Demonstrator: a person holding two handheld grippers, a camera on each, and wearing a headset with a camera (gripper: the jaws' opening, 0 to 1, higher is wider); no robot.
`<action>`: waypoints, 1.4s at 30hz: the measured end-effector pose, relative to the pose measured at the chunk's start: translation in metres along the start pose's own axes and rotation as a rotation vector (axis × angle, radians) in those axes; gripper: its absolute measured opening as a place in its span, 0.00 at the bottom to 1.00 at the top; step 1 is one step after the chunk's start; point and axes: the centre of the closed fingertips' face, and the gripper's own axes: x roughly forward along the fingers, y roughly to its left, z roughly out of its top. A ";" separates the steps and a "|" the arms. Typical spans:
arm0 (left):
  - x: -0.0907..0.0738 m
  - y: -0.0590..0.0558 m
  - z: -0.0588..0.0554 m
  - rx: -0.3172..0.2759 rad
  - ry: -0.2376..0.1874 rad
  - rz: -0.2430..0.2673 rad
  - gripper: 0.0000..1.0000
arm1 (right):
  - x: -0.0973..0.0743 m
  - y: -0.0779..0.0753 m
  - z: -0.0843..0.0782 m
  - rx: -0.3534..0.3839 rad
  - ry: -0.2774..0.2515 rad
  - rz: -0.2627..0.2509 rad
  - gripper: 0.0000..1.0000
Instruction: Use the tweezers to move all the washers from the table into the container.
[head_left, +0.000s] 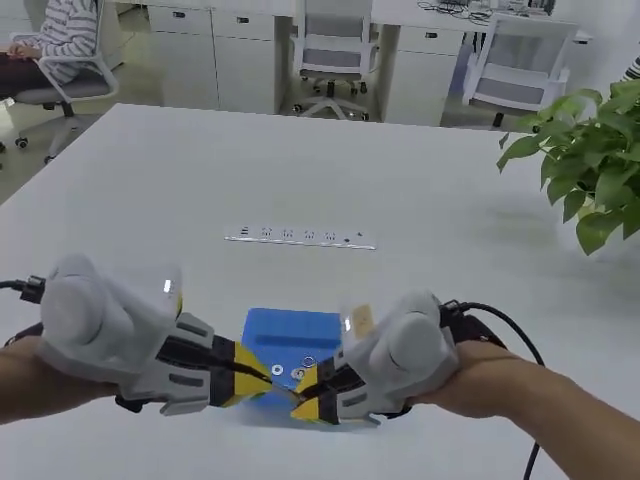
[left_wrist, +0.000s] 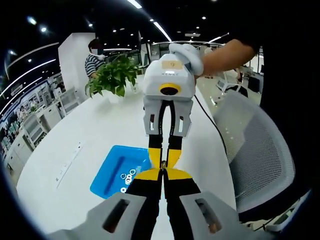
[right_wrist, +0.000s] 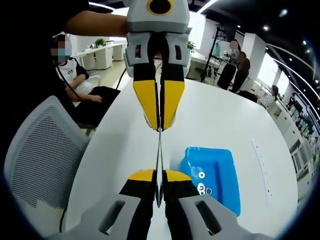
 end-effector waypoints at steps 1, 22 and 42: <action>0.002 -0.003 -0.003 -0.009 0.004 -0.004 0.05 | 0.001 0.002 -0.002 -0.003 0.006 0.002 0.07; 0.049 -0.034 -0.064 -0.034 0.158 -0.041 0.05 | 0.029 0.036 -0.057 -0.019 0.169 0.002 0.08; 0.075 -0.042 -0.102 -0.029 0.305 -0.089 0.05 | 0.043 0.046 -0.083 -0.010 0.240 0.014 0.10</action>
